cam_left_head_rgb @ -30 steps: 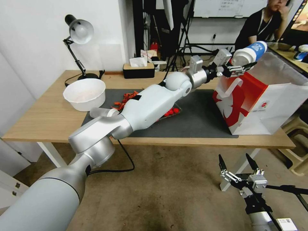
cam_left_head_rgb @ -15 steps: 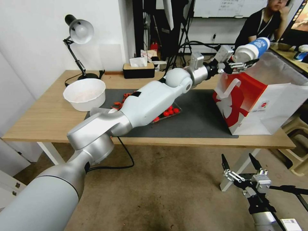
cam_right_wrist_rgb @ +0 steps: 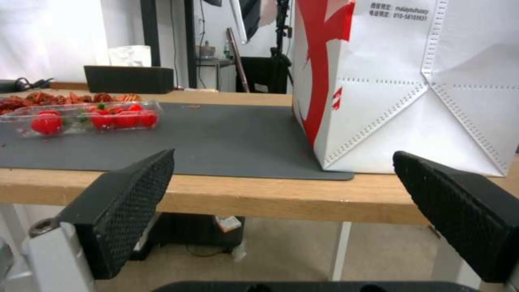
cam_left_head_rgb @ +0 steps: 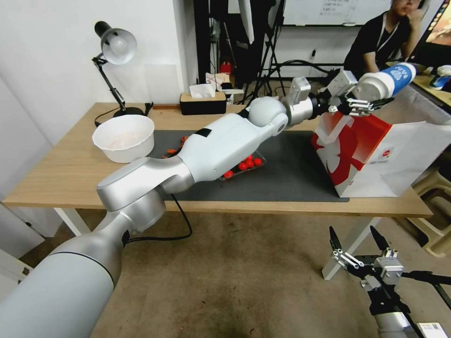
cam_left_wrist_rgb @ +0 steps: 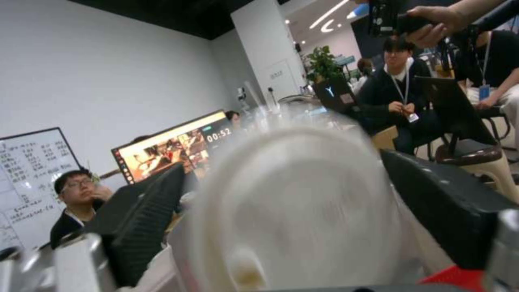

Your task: Pick up the trash from the table and place it into the takeout bag.

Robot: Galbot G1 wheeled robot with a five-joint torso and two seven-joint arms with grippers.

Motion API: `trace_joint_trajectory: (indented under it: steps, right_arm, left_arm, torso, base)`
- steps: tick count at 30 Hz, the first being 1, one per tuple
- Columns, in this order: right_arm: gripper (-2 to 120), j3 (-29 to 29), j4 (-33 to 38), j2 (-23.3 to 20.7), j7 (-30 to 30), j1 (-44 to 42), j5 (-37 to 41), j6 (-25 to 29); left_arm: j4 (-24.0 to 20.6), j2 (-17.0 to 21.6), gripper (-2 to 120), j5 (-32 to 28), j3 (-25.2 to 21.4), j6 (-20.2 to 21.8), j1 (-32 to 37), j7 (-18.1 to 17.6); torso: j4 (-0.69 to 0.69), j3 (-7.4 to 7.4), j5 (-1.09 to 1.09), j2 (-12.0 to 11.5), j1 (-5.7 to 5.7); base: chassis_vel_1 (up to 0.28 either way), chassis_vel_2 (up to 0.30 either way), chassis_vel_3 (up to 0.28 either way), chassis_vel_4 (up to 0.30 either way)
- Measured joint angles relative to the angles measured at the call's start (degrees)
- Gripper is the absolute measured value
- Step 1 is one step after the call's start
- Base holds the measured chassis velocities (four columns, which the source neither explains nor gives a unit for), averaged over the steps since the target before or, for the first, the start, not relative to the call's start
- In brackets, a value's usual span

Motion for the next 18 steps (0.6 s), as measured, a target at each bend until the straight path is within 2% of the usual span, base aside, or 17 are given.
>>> trace_joint_trajectory:
  steps: [5,11,12,14,15,18]
  right_arm:
    - [100,0.0,0.2,0.1,-0.3,-0.1,0.0,0.0]
    - [100,-0.2,0.2,0.3,-0.6,-0.1,0.0,0.0]
    - [100,-0.4,0.1,0.3,-0.6,-0.1,0.0,0.0]
    - [100,-0.8,0.1,0.5,-0.6,0.1,-0.3,0.0]
    - [100,-0.8,0.1,0.5,-0.6,0.1,-0.3,0.0]
    - [100,-1.4,-0.1,0.6,-0.6,0.3,-0.6,-0.1]
  left_arm:
    - [-0.1,0.0,100,-0.1,-0.1,0.2,-0.3,-0.3]
    - [-0.4,0.0,100,-0.1,-0.6,0.2,-0.1,-0.6]
    - [-0.6,0.0,100,-0.1,-1.0,0.3,0.1,-1.3]
    - [-1.7,0.0,100,0.6,-1.4,0.3,0.8,-6.5]
    - [-1.7,0.0,100,0.6,-1.4,0.3,0.8,-6.5]
    - [-4.3,0.0,100,1.6,-1.8,0.7,2.3,-11.6]
  torso:
    - [0.0,0.0,0.0,0.0,0.0]
    - [0.0,0.0,0.0,0.0,0.0]
    - [0.0,0.0,0.0,0.0,0.0]
    - [0.0,0.0,0.0,0.0,0.0]
    - [0.0,0.0,0.0,0.0,0.0]
    - [0.0,0.0,0.0,0.0,0.0]
  base:
    - [0.0,0.0,0.0,0.0]
    - [0.0,0.0,0.0,0.0]
    - [0.0,0.0,0.0,0.0]
    - [0.0,0.0,0.0,0.0]
    - [0.0,0.0,0.0,0.0]
    - [0.0,0.0,0.0,0.0]
